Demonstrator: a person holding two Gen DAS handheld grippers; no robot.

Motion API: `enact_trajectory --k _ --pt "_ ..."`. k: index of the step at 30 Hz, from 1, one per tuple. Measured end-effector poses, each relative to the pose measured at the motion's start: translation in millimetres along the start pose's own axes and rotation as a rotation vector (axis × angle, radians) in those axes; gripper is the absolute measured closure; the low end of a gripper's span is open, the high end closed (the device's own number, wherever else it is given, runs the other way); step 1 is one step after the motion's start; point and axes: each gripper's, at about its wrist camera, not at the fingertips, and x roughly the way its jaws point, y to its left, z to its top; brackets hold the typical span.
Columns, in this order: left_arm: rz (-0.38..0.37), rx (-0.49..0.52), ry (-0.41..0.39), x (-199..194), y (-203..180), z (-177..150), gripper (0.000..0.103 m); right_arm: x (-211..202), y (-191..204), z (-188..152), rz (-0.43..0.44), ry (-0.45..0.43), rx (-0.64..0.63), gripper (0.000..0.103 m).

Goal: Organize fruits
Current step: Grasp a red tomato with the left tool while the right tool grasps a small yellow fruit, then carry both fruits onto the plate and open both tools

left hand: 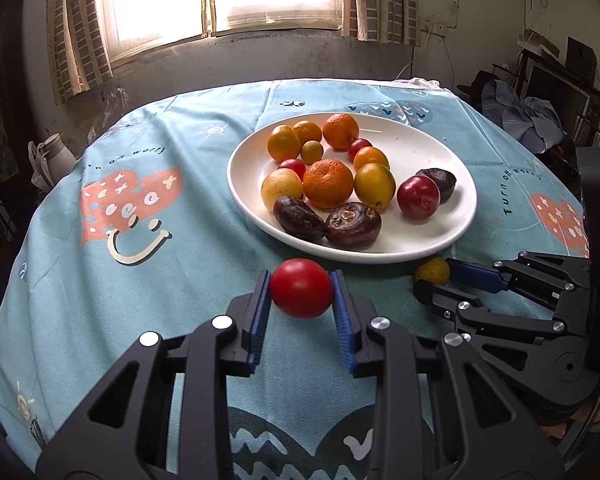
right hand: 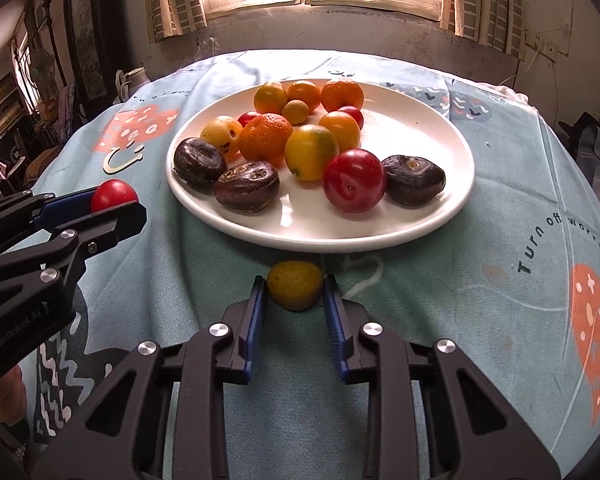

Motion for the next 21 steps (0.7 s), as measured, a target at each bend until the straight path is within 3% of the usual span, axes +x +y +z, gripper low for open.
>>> enact_trajectory --k 7,13,21 --pt "-0.002 -0.004 -0.014 -3.7 0.7 0.6 0.072 -22.3 8.9 -7.0 -0.028 -0.055 -0.046 0.074" --pt "-0.003 -0.009 -0.027 -9.3 1.3 0.8 0.072 -50.0 20.6 -11.1 -0.132 -0.172 -0.1 0.074" --pt "0.009 -0.016 -0.042 -21.3 -0.2 -7.9 0.072 -80.0 16.5 -16.9 -0.192 -0.258 -0.084 0.074"
